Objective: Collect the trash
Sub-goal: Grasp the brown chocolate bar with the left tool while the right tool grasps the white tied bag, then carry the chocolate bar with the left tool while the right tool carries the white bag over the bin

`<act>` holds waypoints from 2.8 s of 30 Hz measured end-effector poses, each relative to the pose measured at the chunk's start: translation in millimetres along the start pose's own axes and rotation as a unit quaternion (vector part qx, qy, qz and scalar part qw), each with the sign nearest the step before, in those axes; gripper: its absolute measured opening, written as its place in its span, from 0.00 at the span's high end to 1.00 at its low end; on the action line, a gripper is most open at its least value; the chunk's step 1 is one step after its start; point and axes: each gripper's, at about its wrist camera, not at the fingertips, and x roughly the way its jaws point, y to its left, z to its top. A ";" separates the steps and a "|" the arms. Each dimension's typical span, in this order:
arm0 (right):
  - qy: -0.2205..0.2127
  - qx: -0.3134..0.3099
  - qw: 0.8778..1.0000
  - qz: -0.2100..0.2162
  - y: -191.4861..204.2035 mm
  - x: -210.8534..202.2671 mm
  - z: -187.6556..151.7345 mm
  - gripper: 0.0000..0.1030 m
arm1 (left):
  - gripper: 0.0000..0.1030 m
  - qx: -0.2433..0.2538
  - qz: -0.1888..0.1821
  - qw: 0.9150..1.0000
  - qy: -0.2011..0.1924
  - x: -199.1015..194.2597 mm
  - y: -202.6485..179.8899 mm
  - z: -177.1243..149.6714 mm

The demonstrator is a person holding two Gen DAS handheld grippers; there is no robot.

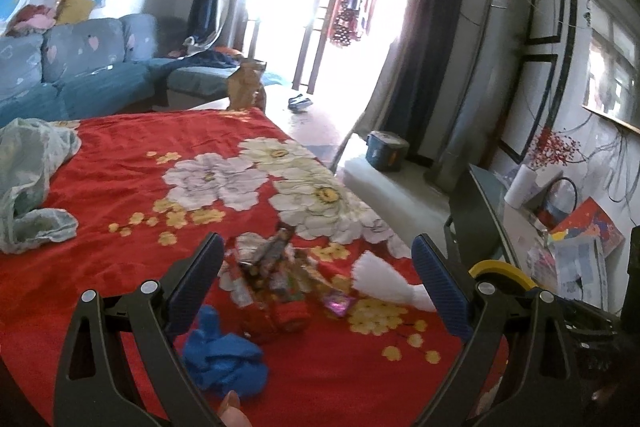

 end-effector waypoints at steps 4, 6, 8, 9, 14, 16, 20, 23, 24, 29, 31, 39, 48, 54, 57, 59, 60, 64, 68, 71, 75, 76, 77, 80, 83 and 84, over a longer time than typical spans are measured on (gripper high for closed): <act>0.006 0.001 1.000 -0.004 0.4 12.0 0.5 0.35 | 0.11 -0.007 0.014 1.000 0.008 5.6 16.2 -1.3; 0.008 0.003 1.000 -0.007 -2.0 16.4 1.1 0.35 | 0.11 -0.010 0.016 1.000 0.014 8.6 23.0 -2.8; 0.010 0.008 1.000 -0.012 -5.3 21.6 2.3 0.35 | 0.13 -0.010 0.019 1.000 0.021 13.2 30.0 -4.9; 0.010 0.010 1.000 -0.015 -7.5 24.2 3.0 0.35 | 0.14 -0.009 0.020 0.999 0.023 14.8 30.6 -5.7; 0.015 0.025 0.999 -0.029 -19.0 36.8 4.8 0.35 | 0.25 0.002 0.018 0.998 0.053 33.2 37.6 -8.4; 0.017 0.030 0.999 -0.033 -22.7 42.1 5.5 0.35 | 0.30 0.012 0.016 0.998 0.063 41.1 36.5 -8.3; 0.021 0.037 0.998 -0.038 -29.3 51.6 6.7 0.35 | 0.38 0.030 0.007 0.996 0.081 55.6 32.3 -6.2; 0.026 0.047 0.998 -0.036 -34.3 58.9 6.6 0.35 | 0.45 0.036 0.002 0.995 0.096 68.5 31.5 -2.6; 0.027 0.050 0.998 -0.036 -35.8 61.0 6.5 0.35 | 0.46 0.036 0.002 0.994 0.102 74.1 31.3 -1.6; 0.034 0.059 0.997 -0.031 -41.0 72.4 7.0 0.35 | 0.50 0.040 -0.001 0.991 0.127 94.6 32.5 -1.0; 0.036 0.062 0.997 -0.029 -42.9 76.7 7.9 0.35 | 0.50 0.040 -0.001 0.990 0.134 100.4 33.0 -1.5; 0.056 0.073 0.996 -0.010 -48.2 94.4 9.4 0.45 | 0.60 0.037 0.006 0.987 0.156 114.9 37.6 -9.4; 0.080 0.070 0.994 0.024 -43.7 97.4 1.4 0.89 | 0.80 0.031 0.001 0.986 0.163 111.4 38.6 -15.8; 0.078 0.055 0.995 0.033 -36.5 87.7 -1.2 0.93 | 0.82 0.025 -0.006 0.987 0.161 102.9 37.5 -19.2; 0.079 0.048 0.995 0.036 -33.2 83.3 -2.9 0.94 | 0.83 0.018 -0.012 0.988 0.150 94.0 37.5 -19.6; 0.080 0.043 0.995 0.039 -31.4 80.2 -3.2 0.94 | 0.83 0.010 -0.015 0.989 0.144 88.4 38.5 -18.5; 0.080 0.040 0.995 0.041 -30.3 78.4 -3.5 0.94 | 0.83 0.005 -0.019 0.990 0.140 84.3 39.1 -17.3; 0.074 0.032 0.996 0.043 -26.8 68.5 -4.5 0.94 | 0.83 -0.005 -0.030 0.991 0.128 71.5 38.9 -13.6; 0.065 0.026 0.997 0.043 -24.2 57.1 -3.9 0.95 | 0.83 -0.004 -0.041 0.992 0.119 61.2 32.5 -11.1; 0.054 0.023 0.997 0.041 -23.2 47.6 -2.4 0.95 | 0.83 -0.005 -0.051 0.992 0.113 52.9 27.8 -9.2; 0.044 0.021 0.998 0.039 -22.8 37.3 0.2 0.95 | 0.83 -0.004 -0.061 0.993 0.106 43.8 22.5 -5.9; 0.041 0.020 0.998 0.040 -23.2 34.4 1.0 0.95 | 0.83 -0.004 -0.063 0.993 0.104 42.0 21.2 -5.4; 0.039 0.020 0.998 0.040 -23.3 31.7 1.1 0.95 | 0.83 -0.003 -0.065 0.993 0.103 40.1 19.8 -4.6; 0.033 0.019 0.998 0.040 -23.8 25.4 2.2 0.95 | 0.83 0.002 -0.071 0.993 0.097 33.7 13.1 -2.5; 0.025 0.019 0.999 0.038 -24.8 18.7 4.3 0.95 | 0.83 0.009 -0.075 0.993 0.094 29.2 7.3 -1.6; 0.023 0.019 0.999 0.038 -26.2 16.9 3.6 0.95 | 0.83 0.011 -0.077 0.993 0.092 27.6 4.7 -1.2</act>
